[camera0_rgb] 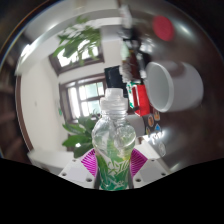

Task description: Pour water

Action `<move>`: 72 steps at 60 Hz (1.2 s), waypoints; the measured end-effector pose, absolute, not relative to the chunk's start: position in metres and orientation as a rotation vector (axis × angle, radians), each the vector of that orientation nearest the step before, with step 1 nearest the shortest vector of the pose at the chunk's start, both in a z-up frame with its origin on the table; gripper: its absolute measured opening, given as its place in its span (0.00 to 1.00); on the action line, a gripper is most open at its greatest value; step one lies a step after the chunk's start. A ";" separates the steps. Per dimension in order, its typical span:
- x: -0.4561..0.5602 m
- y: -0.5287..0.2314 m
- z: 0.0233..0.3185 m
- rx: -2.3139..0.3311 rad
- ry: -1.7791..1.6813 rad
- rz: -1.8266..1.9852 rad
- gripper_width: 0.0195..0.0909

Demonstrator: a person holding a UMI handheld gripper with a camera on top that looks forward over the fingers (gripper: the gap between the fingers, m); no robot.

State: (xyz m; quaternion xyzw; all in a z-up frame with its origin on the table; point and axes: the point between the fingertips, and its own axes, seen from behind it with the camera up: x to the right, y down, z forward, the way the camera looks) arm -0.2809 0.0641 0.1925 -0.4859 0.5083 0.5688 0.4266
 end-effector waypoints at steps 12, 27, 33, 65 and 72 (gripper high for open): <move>-0.256 0.065 0.268 -1.497 0.692 0.887 0.28; -0.156 0.068 0.297 -1.666 0.155 0.071 0.28; -0.098 0.069 0.278 -1.702 0.122 -0.138 0.28; 0.026 0.073 0.098 -1.773 0.280 -0.180 0.29; 0.022 0.071 0.097 -1.765 0.244 -0.182 0.28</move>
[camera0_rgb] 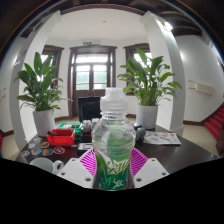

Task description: Pour water

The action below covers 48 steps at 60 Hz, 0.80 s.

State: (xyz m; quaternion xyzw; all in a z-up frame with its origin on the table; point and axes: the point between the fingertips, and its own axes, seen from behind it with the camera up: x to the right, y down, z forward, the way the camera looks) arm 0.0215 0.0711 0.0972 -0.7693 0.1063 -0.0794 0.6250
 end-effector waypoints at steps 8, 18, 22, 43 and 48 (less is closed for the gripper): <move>0.022 0.066 0.099 -1.773 0.227 -0.204 0.38; 0.017 0.054 0.080 -1.879 0.219 -0.187 0.88; 0.006 0.044 0.078 -1.906 0.184 -0.163 0.93; -0.034 -0.073 0.119 -1.997 0.104 -0.098 0.91; -0.044 -0.098 0.134 -1.994 0.118 -0.070 0.90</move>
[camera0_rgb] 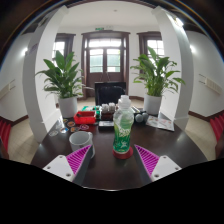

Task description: Pour water

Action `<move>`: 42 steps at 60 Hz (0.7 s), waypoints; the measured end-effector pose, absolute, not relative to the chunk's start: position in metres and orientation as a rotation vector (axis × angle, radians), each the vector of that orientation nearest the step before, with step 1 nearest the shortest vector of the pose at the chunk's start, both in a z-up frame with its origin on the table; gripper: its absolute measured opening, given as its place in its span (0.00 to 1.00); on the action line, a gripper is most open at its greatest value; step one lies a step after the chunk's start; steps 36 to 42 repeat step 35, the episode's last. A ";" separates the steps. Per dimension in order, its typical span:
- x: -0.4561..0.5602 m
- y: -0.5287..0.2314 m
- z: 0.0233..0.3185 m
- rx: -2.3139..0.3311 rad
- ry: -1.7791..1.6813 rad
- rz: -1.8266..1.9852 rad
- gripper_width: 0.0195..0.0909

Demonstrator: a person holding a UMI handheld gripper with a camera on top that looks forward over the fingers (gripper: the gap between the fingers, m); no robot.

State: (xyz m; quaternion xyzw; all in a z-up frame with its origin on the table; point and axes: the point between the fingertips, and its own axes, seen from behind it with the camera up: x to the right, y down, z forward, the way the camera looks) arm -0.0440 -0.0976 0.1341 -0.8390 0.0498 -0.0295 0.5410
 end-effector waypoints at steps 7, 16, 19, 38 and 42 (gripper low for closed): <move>-0.057 -0.122 0.154 -1.979 0.111 -0.041 0.90; -0.067 -0.143 0.173 -1.963 0.091 -0.035 0.89; -0.069 -0.149 0.177 -1.959 0.085 -0.039 0.89; -0.070 -0.161 0.181 -1.967 0.053 -0.053 0.89; -0.070 -0.161 0.181 -1.967 0.053 -0.053 0.89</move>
